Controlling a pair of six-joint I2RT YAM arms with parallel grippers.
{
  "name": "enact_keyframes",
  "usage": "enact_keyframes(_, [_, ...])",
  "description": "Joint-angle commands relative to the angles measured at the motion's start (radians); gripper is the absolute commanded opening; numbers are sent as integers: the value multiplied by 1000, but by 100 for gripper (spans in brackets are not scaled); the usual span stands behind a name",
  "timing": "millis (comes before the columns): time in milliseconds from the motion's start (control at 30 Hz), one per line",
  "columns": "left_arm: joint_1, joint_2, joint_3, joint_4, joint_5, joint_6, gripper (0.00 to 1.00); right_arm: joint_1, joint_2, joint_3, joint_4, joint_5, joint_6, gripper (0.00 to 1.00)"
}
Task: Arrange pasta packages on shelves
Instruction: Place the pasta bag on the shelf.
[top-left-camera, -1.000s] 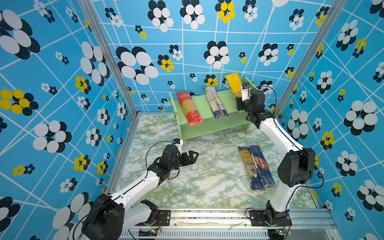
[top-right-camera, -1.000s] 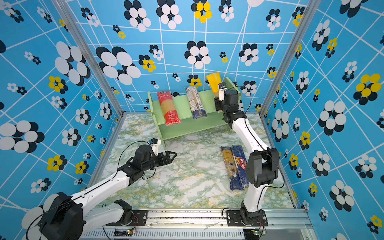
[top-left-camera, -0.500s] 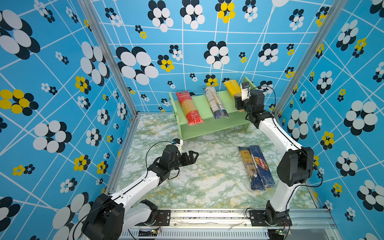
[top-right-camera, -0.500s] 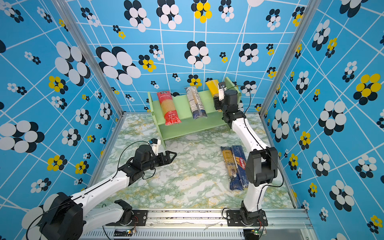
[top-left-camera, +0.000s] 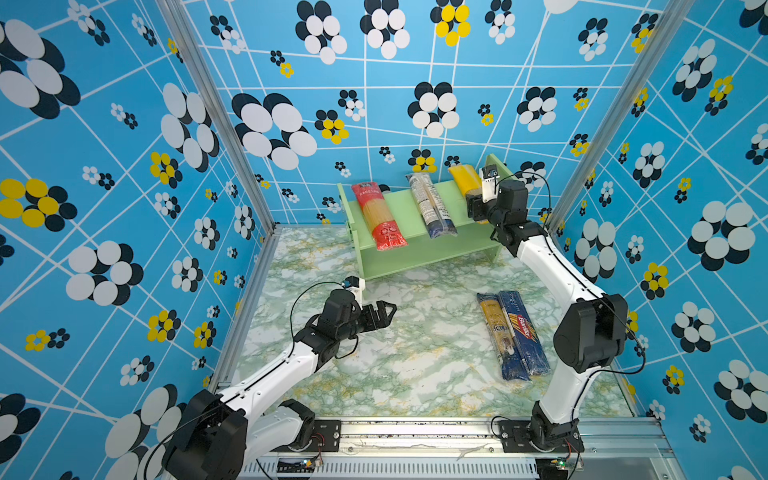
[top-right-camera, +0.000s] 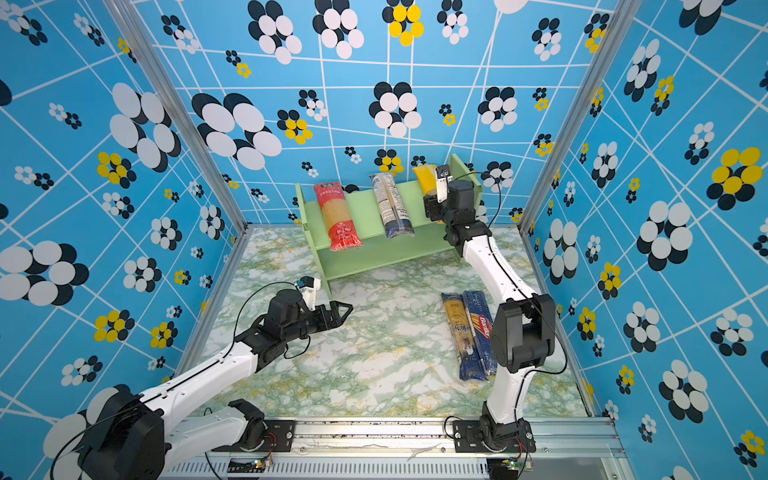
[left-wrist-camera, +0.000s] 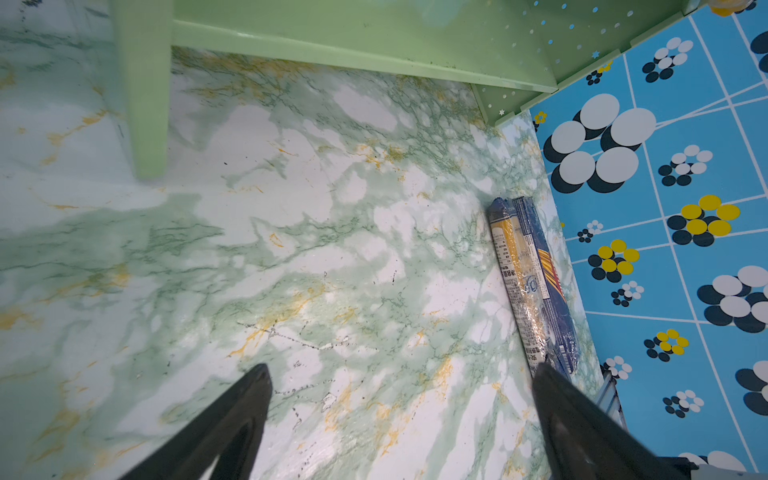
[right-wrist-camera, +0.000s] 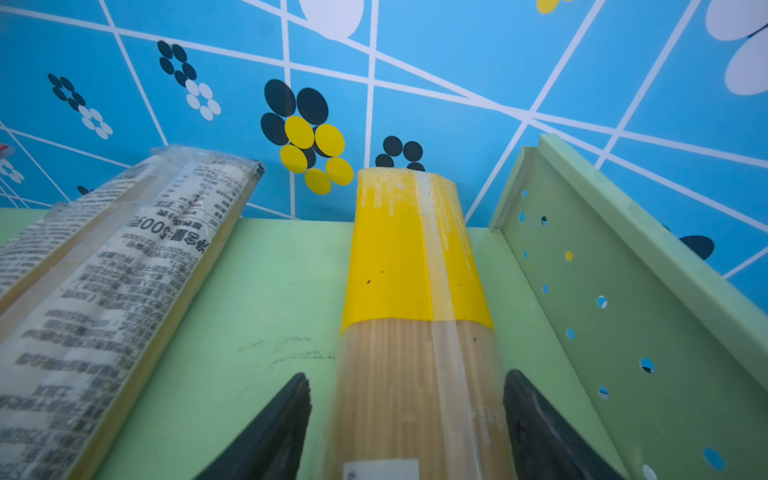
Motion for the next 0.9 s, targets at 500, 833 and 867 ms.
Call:
enact_keyframes(500, [11,-48,-5,-10,21,18,99,0,-57,85,-317,12,10,87])
enact_keyframes(833, [20,-88,-5,-41,45,43,99,0,-188,49,-387,-27,25,87])
enact_keyframes(867, [21,-92,-7,-41,48,44,99,0,-204,47,-406,-36,31,88])
